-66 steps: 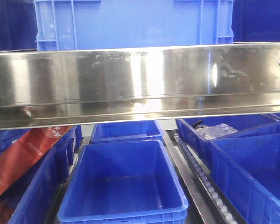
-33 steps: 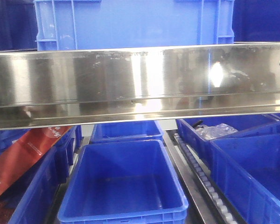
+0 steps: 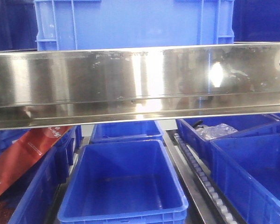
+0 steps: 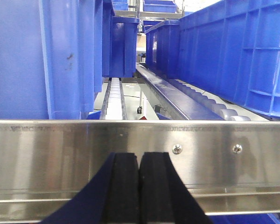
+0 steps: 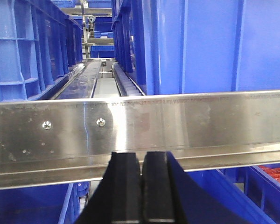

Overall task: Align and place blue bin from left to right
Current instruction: 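Withdraw both open grippers down and away from the placed bin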

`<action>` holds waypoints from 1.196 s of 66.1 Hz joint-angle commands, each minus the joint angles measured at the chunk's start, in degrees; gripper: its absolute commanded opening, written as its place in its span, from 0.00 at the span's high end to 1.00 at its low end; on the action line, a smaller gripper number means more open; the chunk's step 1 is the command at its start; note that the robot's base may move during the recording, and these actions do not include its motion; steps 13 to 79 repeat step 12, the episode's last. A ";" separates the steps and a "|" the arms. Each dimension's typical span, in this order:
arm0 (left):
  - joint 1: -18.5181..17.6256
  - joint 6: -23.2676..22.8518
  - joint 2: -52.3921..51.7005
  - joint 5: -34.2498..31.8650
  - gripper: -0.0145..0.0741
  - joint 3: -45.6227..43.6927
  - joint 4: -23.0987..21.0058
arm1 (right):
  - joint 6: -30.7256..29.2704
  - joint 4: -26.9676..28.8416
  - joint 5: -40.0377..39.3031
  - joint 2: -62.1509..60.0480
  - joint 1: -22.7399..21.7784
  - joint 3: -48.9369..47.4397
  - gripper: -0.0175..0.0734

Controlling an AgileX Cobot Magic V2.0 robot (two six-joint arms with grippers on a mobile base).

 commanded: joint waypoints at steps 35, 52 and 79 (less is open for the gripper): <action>0.08 0.06 -0.31 -1.02 0.96 -0.07 -0.34 | -0.39 0.23 -1.50 -0.46 -0.29 0.11 0.88; 0.08 0.06 -0.31 -1.02 0.96 -0.07 -0.34 | -0.39 0.23 -1.50 -0.46 -0.29 0.11 0.88; 0.08 0.06 -0.31 -1.02 0.96 -0.07 -0.34 | -0.39 0.23 -1.50 -0.46 -0.29 0.11 0.88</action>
